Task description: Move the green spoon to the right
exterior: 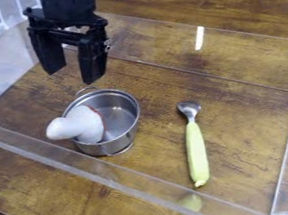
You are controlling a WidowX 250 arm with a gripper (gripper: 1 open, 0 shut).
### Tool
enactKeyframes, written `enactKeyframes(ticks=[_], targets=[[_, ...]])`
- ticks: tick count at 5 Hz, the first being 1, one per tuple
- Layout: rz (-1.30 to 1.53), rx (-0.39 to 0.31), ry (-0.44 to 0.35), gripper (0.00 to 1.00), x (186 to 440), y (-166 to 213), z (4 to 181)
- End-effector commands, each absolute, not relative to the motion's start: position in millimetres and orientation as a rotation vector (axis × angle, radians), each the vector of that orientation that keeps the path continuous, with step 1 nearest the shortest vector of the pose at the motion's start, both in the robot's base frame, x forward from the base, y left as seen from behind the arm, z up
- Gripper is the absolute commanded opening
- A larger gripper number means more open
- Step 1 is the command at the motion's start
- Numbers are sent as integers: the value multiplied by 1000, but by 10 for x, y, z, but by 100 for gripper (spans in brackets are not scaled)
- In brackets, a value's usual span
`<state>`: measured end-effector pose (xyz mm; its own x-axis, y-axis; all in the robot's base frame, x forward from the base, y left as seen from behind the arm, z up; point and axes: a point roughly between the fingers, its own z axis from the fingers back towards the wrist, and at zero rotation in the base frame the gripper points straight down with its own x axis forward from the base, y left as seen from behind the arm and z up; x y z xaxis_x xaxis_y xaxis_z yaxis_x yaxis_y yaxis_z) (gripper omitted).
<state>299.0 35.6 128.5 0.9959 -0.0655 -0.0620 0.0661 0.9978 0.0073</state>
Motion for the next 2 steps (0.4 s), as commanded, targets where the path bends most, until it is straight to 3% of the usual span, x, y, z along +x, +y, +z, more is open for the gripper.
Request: enactKeyframes(ticks=[1, 2], targets=[[-83, 21, 24, 100, 3048, 374, 1310], [-114, 21, 39, 100, 3047, 326, 1195]])
